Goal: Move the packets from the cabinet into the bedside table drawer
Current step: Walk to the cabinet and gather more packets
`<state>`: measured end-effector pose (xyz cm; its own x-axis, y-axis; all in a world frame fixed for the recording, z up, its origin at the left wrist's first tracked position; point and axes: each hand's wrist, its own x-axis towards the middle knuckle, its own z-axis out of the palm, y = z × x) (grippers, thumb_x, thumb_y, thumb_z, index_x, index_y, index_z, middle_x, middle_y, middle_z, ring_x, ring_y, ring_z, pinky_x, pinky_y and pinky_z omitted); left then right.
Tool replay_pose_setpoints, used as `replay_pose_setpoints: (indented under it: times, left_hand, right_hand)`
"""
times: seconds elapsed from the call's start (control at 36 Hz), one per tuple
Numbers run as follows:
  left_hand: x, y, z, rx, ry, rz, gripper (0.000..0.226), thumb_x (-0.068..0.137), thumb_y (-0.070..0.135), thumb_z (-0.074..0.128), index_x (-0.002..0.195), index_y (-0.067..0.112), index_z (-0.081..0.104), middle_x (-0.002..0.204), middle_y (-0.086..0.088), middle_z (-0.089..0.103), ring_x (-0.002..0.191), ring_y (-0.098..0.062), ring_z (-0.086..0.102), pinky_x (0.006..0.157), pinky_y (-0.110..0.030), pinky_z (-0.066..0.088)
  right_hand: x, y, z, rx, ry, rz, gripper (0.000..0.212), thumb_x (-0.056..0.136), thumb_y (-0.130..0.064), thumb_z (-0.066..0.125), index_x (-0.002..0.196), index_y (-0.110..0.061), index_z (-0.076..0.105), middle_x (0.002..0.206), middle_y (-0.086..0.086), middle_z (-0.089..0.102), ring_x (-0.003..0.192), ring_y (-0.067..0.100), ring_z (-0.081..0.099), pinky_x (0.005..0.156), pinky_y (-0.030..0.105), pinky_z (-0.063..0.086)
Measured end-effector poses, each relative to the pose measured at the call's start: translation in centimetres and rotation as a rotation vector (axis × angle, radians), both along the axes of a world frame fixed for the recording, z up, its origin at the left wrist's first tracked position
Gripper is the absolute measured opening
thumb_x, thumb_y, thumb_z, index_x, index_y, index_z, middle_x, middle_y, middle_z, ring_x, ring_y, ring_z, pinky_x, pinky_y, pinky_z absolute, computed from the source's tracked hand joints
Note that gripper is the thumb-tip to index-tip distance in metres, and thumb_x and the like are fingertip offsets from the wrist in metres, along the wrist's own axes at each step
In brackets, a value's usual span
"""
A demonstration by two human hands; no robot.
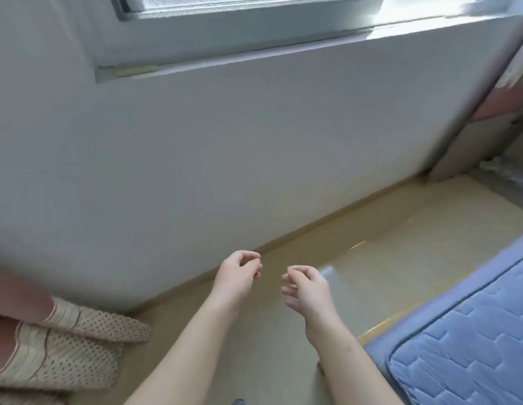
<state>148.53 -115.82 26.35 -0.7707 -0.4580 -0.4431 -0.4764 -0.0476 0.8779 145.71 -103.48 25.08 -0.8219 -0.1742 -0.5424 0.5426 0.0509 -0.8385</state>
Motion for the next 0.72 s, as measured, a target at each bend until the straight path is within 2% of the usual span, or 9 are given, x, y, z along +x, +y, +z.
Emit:
replay_pose_setpoints:
  times: [0.14, 0.22, 0.33, 0.44, 0.58, 0.72]
  left_hand:
    - [-9.9, 1.7, -0.5, 0.017, -0.051, -0.191, 0.013, 0.091, 0.012, 0.054, 0.09, 0.024, 0.061, 0.09, 0.001, 0.065, 0.075, -0.009, 0.059, 0.064, -0.021, 0.04]
    - [-16.8, 3.5, -0.9, 0.025, -0.046, -0.28, 0.013, 0.091, 0.012, 0.055, 0.091, 0.023, 0.062, 0.088, 0.002, 0.065, 0.078, -0.011, 0.06, 0.07, -0.023, 0.043]
    - [-26.2, 6.5, -1.0, 0.019, -0.035, -0.344, 0.014, 0.092, 0.012, 0.053, 0.09, 0.023, 0.061, 0.09, 0.001, 0.066, 0.079, -0.013, 0.061, 0.07, -0.022, 0.045]
    - [-34.6, 10.0, -0.7, 0.022, -0.022, -0.415, 0.013, 0.09, 0.011, 0.055, 0.092, 0.021, 0.063, 0.085, 0.001, 0.064, 0.07, -0.011, 0.057, 0.073, -0.027, 0.043]
    - [-43.8, 15.2, -0.1, 0.034, -0.02, -0.524, 0.014, 0.089, 0.014, 0.055, 0.09, 0.025, 0.063, 0.091, -0.001, 0.066, 0.076, -0.012, 0.06, 0.077, -0.029, 0.044]
    - [-52.3, 20.9, -0.6, 0.042, -0.04, -0.62, 0.013, 0.09, 0.014, 0.055, 0.09, 0.025, 0.062, 0.1, -0.003, 0.067, 0.085, -0.014, 0.063, 0.093, -0.036, 0.047]
  right_hand:
    - [-7.7, 2.3, -0.7, 0.02, -0.053, -0.207, 0.016, 0.093, -0.011, 0.048, 0.08, -0.018, 0.054, 0.084, 0.001, 0.057, 0.067, 0.013, 0.053, 0.06, 0.025, 0.039]
    - [-13.6, 4.3, -1.6, 0.03, -0.063, -0.308, 0.016, 0.093, -0.01, 0.048, 0.079, -0.017, 0.054, 0.083, 0.001, 0.057, 0.069, 0.014, 0.053, 0.06, 0.026, 0.04]
    - [-22.2, 6.9, -2.0, 0.007, -0.04, -0.362, 0.014, 0.093, -0.013, 0.049, 0.081, -0.018, 0.056, 0.085, 0.0, 0.059, 0.071, 0.015, 0.055, 0.064, 0.027, 0.042]
    - [-30.4, 10.6, -1.0, 0.011, -0.007, -0.423, 0.014, 0.092, -0.012, 0.05, 0.08, -0.018, 0.056, 0.083, -0.001, 0.06, 0.071, 0.014, 0.056, 0.063, 0.026, 0.043]
    - [-38.4, 15.5, 0.1, 0.028, 0.014, -0.523, 0.014, 0.091, -0.011, 0.049, 0.08, -0.018, 0.055, 0.082, -0.002, 0.058, 0.07, 0.013, 0.056, 0.061, 0.025, 0.042]
    - [-45.1, 20.8, -0.7, 0.033, -0.02, -0.629, 0.014, 0.091, -0.011, 0.049, 0.08, -0.017, 0.055, 0.084, -0.001, 0.058, 0.073, 0.015, 0.056, 0.061, 0.026, 0.041]
